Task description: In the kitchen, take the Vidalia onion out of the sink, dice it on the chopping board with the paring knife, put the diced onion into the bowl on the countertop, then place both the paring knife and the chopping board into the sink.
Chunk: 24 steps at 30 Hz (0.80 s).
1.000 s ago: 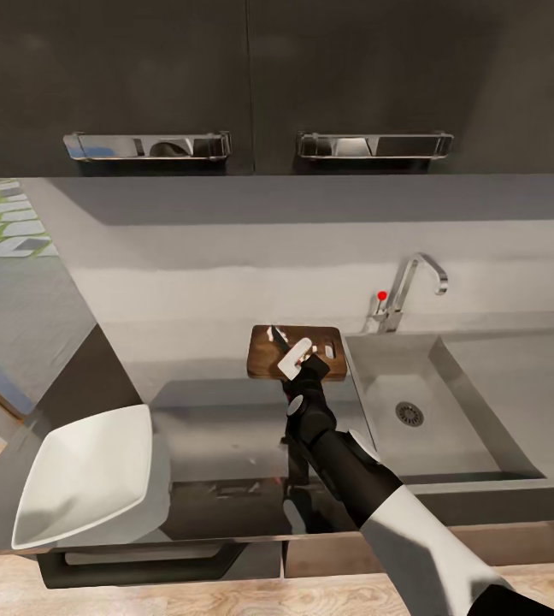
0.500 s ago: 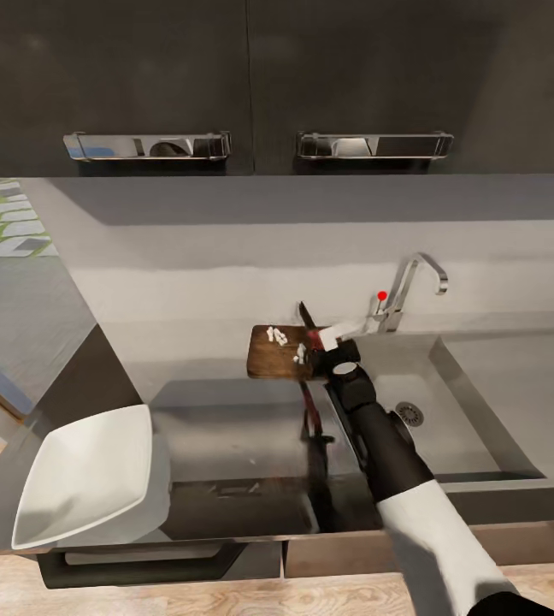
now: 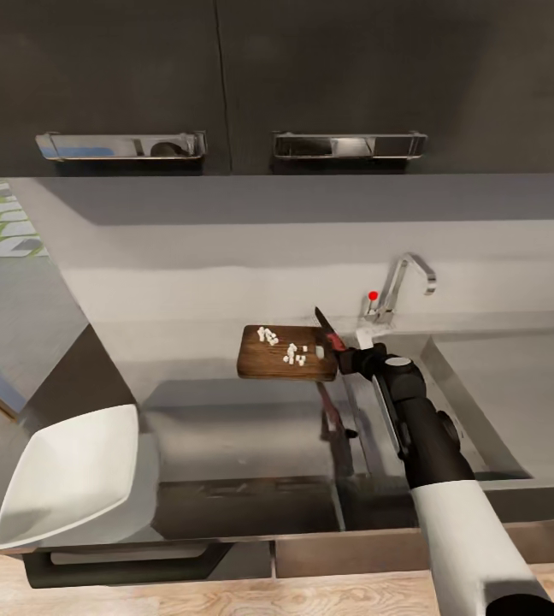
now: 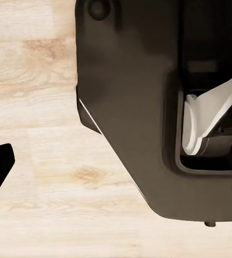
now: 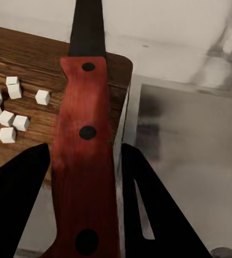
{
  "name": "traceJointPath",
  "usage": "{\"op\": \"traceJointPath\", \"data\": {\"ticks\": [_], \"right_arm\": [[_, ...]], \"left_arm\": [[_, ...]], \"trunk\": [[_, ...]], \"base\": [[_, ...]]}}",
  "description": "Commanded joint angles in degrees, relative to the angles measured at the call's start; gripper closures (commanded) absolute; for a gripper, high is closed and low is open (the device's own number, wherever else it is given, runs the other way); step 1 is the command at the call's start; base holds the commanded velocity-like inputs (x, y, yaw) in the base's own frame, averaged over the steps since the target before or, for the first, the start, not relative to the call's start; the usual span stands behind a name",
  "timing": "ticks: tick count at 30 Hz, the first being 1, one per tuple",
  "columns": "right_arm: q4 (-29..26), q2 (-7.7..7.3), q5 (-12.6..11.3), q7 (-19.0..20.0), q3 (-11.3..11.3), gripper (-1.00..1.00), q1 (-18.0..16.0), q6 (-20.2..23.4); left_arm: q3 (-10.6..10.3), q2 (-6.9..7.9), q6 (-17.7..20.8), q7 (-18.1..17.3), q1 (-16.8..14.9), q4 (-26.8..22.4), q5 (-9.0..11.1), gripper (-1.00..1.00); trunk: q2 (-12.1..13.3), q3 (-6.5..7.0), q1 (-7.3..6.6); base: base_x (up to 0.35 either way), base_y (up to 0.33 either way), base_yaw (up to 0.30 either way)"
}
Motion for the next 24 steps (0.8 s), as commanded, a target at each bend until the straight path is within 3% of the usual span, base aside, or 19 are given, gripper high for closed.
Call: {"op": "traceJointPath", "data": {"ticks": [1,15,24], "right_arm": [[-0.1,0.05,0.6,0.4,0.0,1.0,0.0,0.2],[0.0,0.4,0.6,0.2,0.1,1.0,0.0,0.4],[0.3,0.35,0.5,0.2,0.1,1.0,0.0,0.8]], "left_arm": [[-0.5,0.04,-0.1,0.4,0.0,-0.1,0.5,-1.0],[-0.5,-0.06,-0.1,0.4,0.0,0.4,0.4,-1.0],[-0.5,-0.32,-0.1,0.4,0.0,0.4,0.4,-1.0]], "trunk": [[-0.1,-0.1,0.04],[-0.1,-0.1,0.04],[-0.1,-0.1,0.04]], "base": [[0.0,-0.299,0.0],[-0.006,-0.303,0.0],[-0.26,-0.165,0.0]]}}
